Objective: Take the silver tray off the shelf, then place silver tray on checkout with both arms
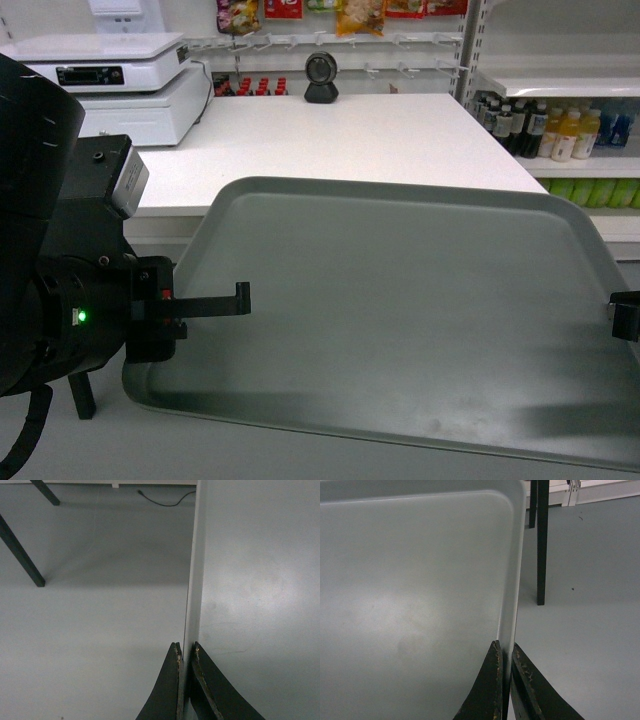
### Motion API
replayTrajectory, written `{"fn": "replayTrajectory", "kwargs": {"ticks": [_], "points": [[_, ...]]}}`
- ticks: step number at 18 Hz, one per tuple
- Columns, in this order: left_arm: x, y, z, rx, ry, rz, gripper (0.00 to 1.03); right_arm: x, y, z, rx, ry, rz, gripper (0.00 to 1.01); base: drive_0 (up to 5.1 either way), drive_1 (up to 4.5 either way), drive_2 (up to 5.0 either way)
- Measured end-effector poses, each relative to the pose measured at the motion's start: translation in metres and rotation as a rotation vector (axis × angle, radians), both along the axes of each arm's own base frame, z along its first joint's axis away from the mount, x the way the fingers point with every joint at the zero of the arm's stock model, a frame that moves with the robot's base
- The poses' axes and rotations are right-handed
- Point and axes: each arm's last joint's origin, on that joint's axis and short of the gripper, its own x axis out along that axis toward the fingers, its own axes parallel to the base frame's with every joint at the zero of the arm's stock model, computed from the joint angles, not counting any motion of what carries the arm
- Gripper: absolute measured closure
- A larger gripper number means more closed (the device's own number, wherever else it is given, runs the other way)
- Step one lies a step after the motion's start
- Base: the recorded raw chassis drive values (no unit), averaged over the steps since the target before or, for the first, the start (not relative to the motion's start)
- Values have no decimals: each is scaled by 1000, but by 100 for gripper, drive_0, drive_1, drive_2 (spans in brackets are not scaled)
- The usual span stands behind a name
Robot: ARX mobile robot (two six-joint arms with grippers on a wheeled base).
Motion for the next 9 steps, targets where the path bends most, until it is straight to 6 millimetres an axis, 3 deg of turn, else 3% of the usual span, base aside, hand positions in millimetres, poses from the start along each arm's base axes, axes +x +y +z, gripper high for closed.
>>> {"fn": "replayTrajectory", "kwargs": {"ticks": [4, 9], "points": [[0, 0, 0, 0, 0, 0, 100, 0, 0, 0, 0, 0, 0, 98, -497, 248, 248], [0, 0, 0, 0, 0, 0, 100, 0, 0, 0, 0, 2, 0, 98, 6, 435, -423]]}}
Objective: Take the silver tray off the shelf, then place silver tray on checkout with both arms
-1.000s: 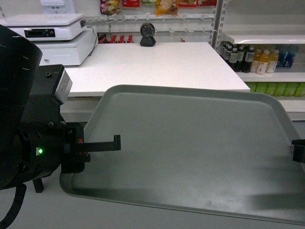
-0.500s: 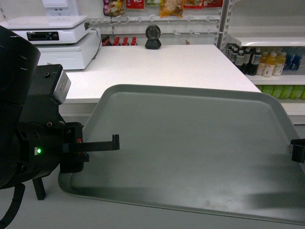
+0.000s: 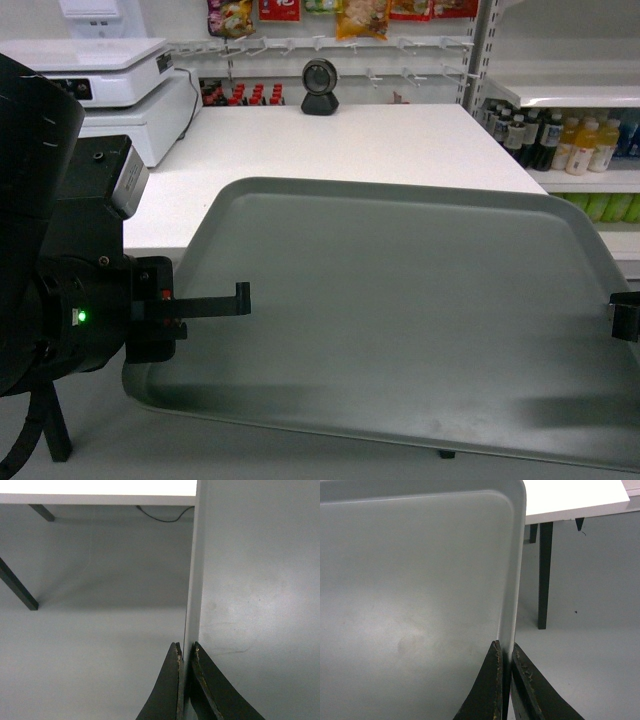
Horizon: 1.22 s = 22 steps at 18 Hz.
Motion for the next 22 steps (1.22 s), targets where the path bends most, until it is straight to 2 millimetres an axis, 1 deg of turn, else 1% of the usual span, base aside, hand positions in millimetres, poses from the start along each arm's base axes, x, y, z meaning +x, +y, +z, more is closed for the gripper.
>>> {"fn": "replayTrajectory", "kwargs": {"ticks": [22], "points": [[0, 0, -1, 3, 6, 0, 100, 0, 0, 0, 0, 1, 0, 98, 13, 441, -416]]}}
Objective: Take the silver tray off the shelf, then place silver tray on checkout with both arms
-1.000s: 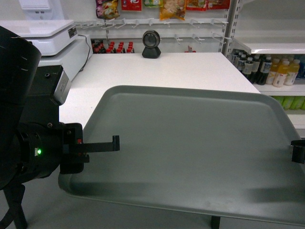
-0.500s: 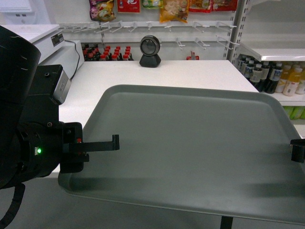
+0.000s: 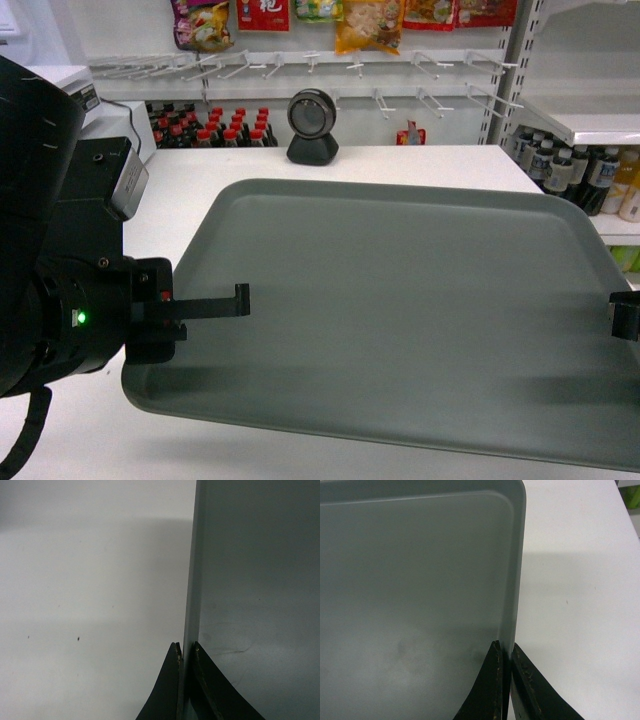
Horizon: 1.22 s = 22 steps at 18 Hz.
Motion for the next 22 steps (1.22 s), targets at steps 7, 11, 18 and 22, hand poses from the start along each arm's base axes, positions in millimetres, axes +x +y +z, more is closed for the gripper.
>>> {"fn": "replayTrajectory", "kwargs": {"ticks": [7, 11, 18, 22], "points": [[0, 0, 0, -1, -3, 0, 100, 0, 0, 0, 0, -1, 0, 98, 7, 435, -422], [0, 0, 1, -3, -7, 0, 100, 1, 0, 1, 0, -6, 0, 98, 1, 430, -427], [48, 7, -18, -19, 82, 130, 100, 58, 4, -17, 70, 5, 149, 98, 1, 184, -183], [82, 26, -35, -82, 146, 137, 100, 107, 17, -42, 78, 66, 185, 98, 0, 0, 0]]}}
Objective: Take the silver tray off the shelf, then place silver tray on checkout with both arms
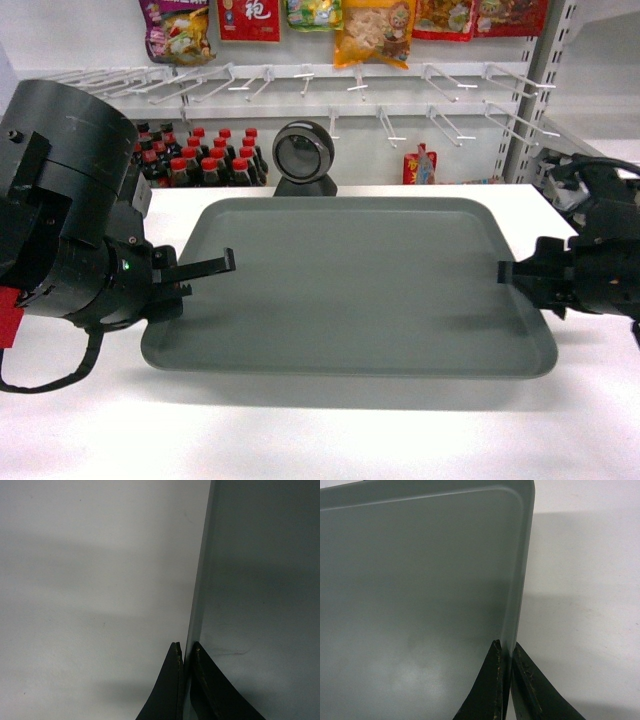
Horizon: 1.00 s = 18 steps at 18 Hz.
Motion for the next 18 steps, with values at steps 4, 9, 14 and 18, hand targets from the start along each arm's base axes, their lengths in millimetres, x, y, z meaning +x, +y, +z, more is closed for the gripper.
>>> {"fn": "replayTrajectory", "kwargs": {"ticks": [4, 9, 14, 18], "points": [[3, -3, -27, 35, 101, 3, 100, 11, 4, -26, -33, 65, -4, 98, 0, 0, 0], [-5, -10, -27, 80, 145, 65, 66, 2, 0, -26, -136, 44, -31, 63, 0, 0, 0], [-19, -13, 81, 2, -545, -13, 45, -20, -13, 4, -216, -375, -261, 57, 0, 0, 0], [-92, 35, 49, 159, -744, -117, 92, -97, -25, 37, -218, -521, -308, 99, 0, 0, 0]]}}
